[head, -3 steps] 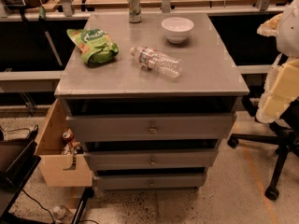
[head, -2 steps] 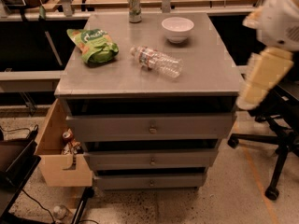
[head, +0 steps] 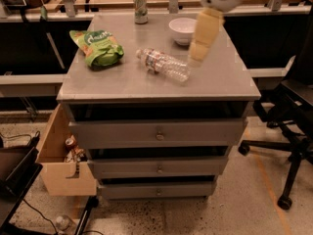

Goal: Place water bottle upright

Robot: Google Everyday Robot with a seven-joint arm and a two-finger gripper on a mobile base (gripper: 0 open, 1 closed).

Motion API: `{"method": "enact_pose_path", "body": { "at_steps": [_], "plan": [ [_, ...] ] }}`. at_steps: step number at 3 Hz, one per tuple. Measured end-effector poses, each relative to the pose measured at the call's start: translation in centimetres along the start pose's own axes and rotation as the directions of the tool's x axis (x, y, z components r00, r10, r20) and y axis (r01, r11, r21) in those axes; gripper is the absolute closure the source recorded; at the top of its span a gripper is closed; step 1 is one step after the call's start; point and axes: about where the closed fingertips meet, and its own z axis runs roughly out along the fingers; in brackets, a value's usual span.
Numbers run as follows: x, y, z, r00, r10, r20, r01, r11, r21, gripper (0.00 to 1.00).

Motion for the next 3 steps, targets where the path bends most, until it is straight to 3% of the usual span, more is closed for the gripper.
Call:
{"method": "enact_pose_path", "body": {
  "at_steps": [1,2,3],
  "plan": [
    [-6.1,-3.6,2.2,0.998,0.058,-0.015,-0.058,0.9981,0.022,0.0],
    [-9.8,-5.3,5.0,0.992,0.124,-0.009,-0.124,0.9923,0.002,0.0],
    [-10.4,-5.7,7.6,0.979,0.2,-0.038,-0.201,0.9794,-0.02,0.0]
  ]
}}
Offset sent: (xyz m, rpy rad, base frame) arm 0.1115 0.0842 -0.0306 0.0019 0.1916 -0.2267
